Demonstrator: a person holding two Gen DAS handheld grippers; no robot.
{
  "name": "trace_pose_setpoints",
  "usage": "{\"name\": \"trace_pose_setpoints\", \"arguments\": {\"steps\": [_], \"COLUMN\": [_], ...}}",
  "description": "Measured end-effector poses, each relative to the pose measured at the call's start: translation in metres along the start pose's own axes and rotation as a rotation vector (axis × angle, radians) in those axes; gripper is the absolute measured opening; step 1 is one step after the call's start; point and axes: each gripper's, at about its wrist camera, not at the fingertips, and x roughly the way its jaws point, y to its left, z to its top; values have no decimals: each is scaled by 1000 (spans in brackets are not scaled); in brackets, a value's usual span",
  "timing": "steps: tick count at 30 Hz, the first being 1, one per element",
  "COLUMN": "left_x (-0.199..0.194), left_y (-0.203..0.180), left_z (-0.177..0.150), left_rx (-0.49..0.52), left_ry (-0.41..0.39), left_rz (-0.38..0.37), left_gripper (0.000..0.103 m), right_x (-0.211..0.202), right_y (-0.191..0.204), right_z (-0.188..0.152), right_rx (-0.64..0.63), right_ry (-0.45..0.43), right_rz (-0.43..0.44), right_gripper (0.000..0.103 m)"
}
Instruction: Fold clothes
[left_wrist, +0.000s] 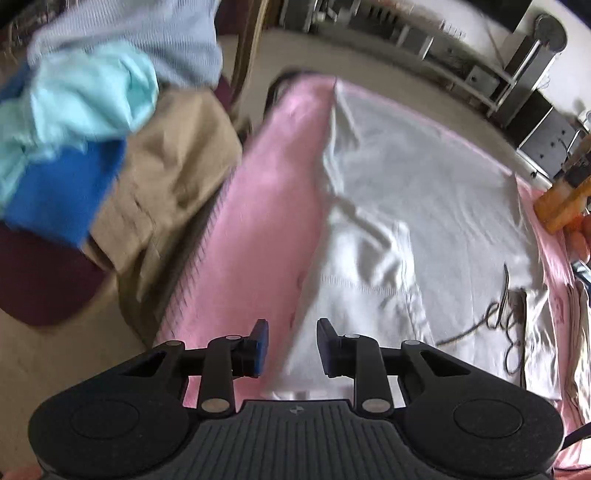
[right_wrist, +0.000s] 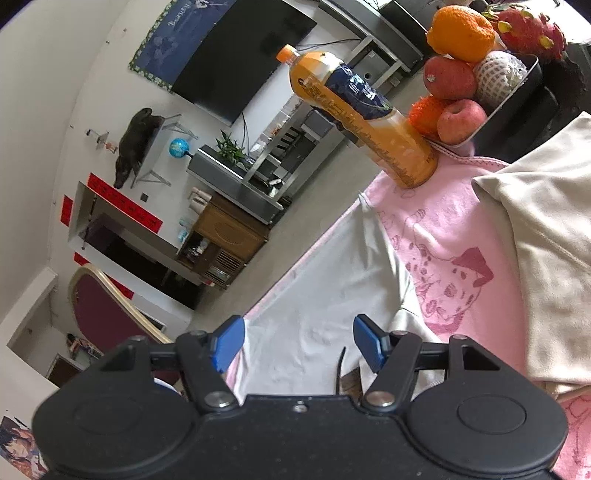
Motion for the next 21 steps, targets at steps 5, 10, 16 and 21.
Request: {"name": "trace_pose_setpoints", "arguments": {"steps": [5,10,16,21], "left_x": [3,-5,26,58], "left_y": [-3,-10,-35,-37], "left_z": [-6,-6,12,14], "left_rx": [3,48,135,134], "left_ry": [10,-55,-81,4], "left_rz": [4,-21,-14,72], "left_gripper": [26,23,19,24], "right_x": [3,2,7,10], "right_y": [1,3,8,7], "right_z": [-2,-3,-5,-6], "right_rx": [-30,-69,-133,-146], "right_ry": [12,7,15,40], "right_rz": [-31,-63,-104,-118], "right_gripper": [64,63,60,60]}}
